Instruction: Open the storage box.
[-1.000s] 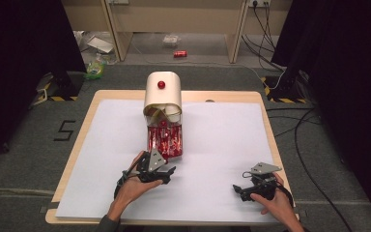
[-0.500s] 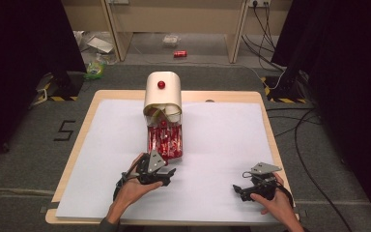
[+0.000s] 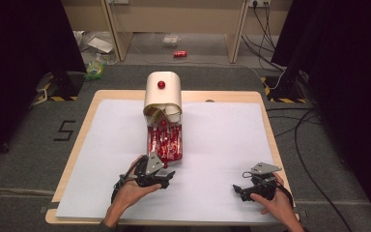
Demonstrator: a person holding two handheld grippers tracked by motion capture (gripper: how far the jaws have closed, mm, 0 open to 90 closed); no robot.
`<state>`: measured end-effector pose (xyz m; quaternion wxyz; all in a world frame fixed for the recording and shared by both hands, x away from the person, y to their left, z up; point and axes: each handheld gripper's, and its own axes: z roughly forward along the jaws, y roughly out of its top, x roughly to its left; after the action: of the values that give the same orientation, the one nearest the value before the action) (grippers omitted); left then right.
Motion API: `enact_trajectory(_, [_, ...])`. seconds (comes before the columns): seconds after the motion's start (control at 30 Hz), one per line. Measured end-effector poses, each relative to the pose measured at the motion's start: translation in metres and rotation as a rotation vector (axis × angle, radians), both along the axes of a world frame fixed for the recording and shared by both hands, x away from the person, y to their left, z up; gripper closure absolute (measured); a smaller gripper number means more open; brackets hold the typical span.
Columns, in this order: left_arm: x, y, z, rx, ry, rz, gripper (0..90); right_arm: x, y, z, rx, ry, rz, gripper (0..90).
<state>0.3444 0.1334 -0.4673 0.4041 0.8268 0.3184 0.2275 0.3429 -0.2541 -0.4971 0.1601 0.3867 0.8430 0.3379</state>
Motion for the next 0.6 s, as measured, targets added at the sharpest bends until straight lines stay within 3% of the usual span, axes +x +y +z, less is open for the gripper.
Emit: enact_trajectory(0.6, [0.0023, 0.0055, 0.0028, -0.034, -0.012, 0.024, 25.2, 0.0001, 0.0001, 0.0000, 0.002, 0.001, -0.001, 0.4])
